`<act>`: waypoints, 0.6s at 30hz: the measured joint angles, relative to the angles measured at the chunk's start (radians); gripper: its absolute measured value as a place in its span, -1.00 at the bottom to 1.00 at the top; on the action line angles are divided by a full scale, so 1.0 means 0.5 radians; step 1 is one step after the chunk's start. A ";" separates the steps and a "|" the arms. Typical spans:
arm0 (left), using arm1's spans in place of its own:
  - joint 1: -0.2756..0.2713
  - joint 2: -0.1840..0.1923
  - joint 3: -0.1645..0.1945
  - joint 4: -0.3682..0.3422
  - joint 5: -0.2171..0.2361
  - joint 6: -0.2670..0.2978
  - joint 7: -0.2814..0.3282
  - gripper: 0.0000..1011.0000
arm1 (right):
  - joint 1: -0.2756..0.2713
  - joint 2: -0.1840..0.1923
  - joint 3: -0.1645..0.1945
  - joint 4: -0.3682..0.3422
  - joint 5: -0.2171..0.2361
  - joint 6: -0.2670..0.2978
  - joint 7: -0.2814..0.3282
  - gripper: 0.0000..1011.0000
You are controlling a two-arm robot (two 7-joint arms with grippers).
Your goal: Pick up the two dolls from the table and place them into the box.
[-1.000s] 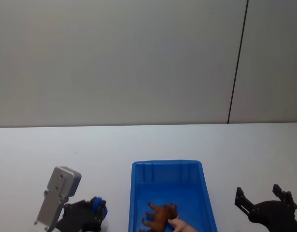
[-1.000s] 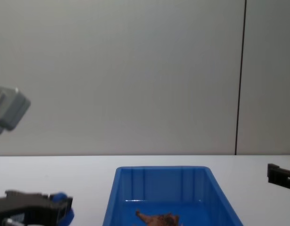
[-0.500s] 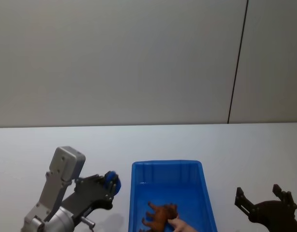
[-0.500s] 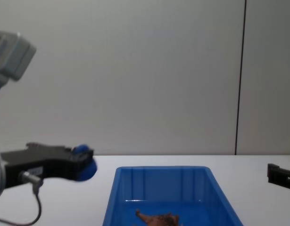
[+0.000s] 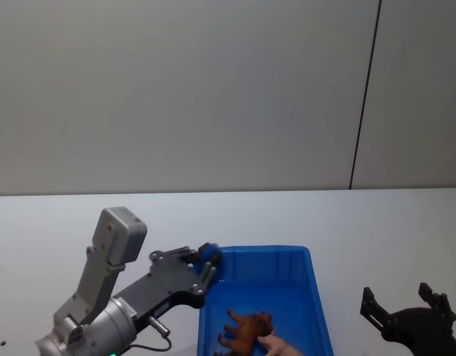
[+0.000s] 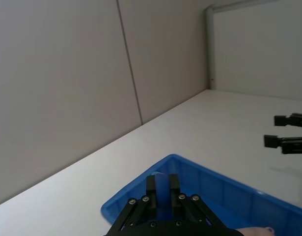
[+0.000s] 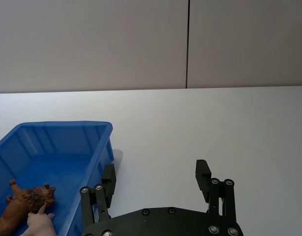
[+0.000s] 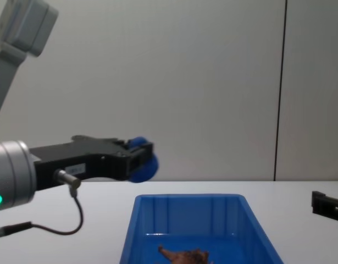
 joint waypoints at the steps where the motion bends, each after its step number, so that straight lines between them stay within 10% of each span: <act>1: -0.004 -0.003 0.002 0.004 -0.003 -0.008 -0.020 -0.73 | 0.000 0.000 0.000 0.000 0.000 0.000 0.000 0.98; 18: -0.139 -0.121 0.055 0.161 -0.052 -0.136 -0.414 0.33 | 0.000 0.000 0.000 0.000 0.000 0.000 0.000 0.98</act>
